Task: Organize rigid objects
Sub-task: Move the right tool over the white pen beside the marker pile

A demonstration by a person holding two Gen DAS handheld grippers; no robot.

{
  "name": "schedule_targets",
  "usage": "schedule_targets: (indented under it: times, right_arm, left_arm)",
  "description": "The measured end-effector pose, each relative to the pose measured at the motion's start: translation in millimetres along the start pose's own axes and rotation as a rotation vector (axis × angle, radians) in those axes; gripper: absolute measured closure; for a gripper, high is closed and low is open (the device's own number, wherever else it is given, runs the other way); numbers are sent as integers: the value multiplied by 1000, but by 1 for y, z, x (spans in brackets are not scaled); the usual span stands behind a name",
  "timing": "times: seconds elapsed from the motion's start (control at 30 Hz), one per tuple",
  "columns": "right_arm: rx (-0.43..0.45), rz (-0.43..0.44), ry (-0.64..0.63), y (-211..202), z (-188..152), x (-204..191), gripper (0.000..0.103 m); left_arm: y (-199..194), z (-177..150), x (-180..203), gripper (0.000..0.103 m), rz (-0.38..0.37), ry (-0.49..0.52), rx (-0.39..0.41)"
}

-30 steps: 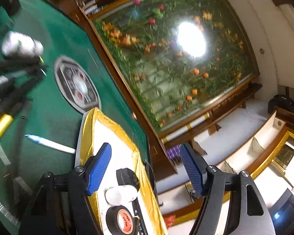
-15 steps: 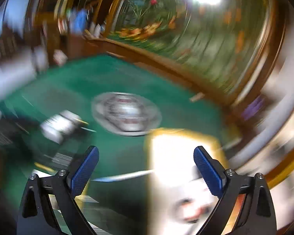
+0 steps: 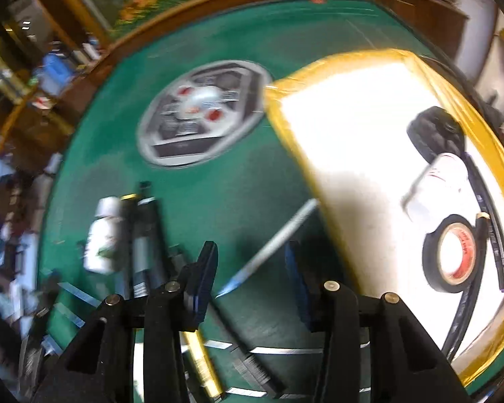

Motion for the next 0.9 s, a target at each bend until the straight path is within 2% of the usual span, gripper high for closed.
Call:
schedule_targets:
  times: [0.07,0.13,0.27,0.37,0.4,0.47,0.53,0.57,0.63,0.67,0.8,0.87,0.9]
  right_arm:
    - [17,-30,34,2,4,6,66]
    - [36,-88,7,3,10,0,67]
    - [28,-133,-61,14,19,-15,71]
    - [20,-95,-80,16,21,-16,71]
    - [11,-61,-94,14,19,-17,77]
    - [-63,77,-103,16,13,-19,103]
    - [-21,36,-72,8,7,-15,102]
    - [12,4,-33,1,4,-9,99]
    - [25,-11,48,-4,1,3,67]
    - [22,-15,78,-3,-1,8,44]
    - [47,-15,109,-2,1,6,44]
    - [30,-28,109,5,7,2,44]
    - [44,-34,100,6,9,-1,47]
  left_arm:
    - [0,0,1,24,-5,6,0]
    - [0,0,2,24,-5,9,-2]
    - [0,0,0,24,-8,5,-9]
    - [0,1,0,24,-7,-1,-9]
    - [1,1,0,24,-6,-1,-11]
    - [1,1,1,24,-3,1,-14]
    - [2,0,2,24,-1,5,-16]
    - [1,1,2,24,-1,3,-14]
    - [1,1,1,24,0,-5,-10]
    - [2,1,1,24,0,-7,-11]
    - [1,0,1,24,-4,-3,-11]
    - [-1,0,0,24,-5,-1,-6]
    - [-2,-1,-1,24,-11,-3,-6]
Point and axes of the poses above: each gripper's, at about its wrist camera, not at the fingertips, and y roughly the way its jaws point, x to its right, z to its top, the point moved 1 cm from there along y, roughly the way its jaws point, and after that the axes turned 9 degrees about -x, right-handed, at the moved point
